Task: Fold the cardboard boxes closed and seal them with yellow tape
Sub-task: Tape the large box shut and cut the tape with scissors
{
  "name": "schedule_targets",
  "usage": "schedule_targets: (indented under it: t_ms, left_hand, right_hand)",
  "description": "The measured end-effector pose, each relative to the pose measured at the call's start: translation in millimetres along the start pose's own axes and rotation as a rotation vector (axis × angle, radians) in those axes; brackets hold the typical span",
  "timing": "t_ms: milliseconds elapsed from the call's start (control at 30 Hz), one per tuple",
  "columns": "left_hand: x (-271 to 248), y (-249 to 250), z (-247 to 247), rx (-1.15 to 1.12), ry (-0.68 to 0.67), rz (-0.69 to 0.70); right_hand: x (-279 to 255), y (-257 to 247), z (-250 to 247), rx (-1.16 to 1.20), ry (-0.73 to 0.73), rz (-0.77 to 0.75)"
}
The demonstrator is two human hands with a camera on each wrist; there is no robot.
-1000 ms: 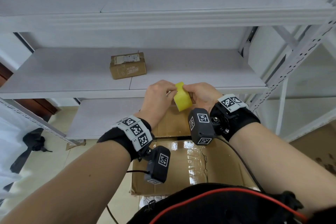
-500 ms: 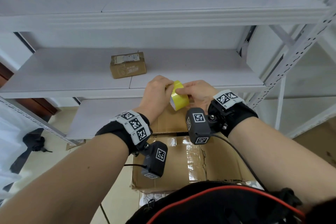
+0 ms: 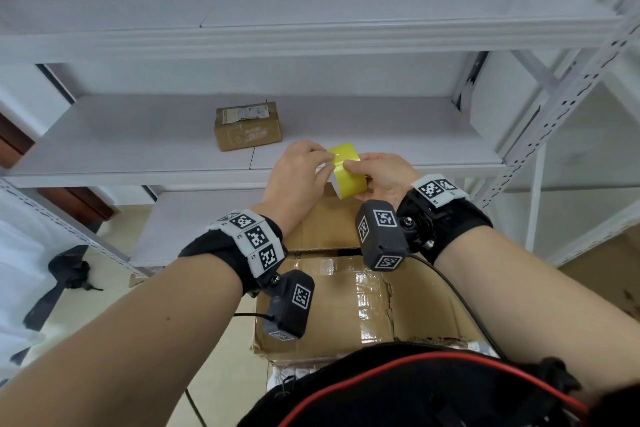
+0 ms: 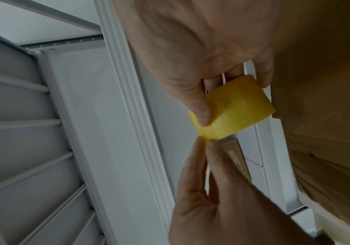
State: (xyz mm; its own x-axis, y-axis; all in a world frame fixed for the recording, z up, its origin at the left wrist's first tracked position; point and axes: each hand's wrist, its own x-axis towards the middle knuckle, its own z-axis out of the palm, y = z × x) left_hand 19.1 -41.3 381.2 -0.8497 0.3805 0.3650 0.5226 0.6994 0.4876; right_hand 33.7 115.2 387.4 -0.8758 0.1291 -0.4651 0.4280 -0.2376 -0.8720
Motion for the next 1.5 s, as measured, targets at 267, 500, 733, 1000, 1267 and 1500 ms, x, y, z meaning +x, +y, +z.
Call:
schedule_targets:
  t_ms: [267, 500, 733, 1000, 1267, 1500]
  left_hand:
    - [4, 0, 1, -0.074, 0.036, -0.127]
    - [6, 2, 3, -0.191, 0.096, -0.264]
    - [4, 3, 2, -0.064, 0.047, -0.223]
    - [7, 4, 2, -0.273, 0.103, -0.349]
    - [11, -1, 2, -0.355, 0.046, -0.421]
    - [10, -5, 7, -0.319, -0.082, -0.414]
  right_hand:
    - [0, 2, 3, -0.052, -0.008, -0.035]
    - [2, 6, 4, -0.044, 0.010, -0.070]
    - [2, 7, 4, -0.092, 0.054, -0.101]
    - [-1, 5, 7, -0.101, 0.054, -0.124]
    - [-2, 6, 8, -0.216, 0.078, -0.164]
    - [-2, 6, 8, -0.260, 0.062, -0.183]
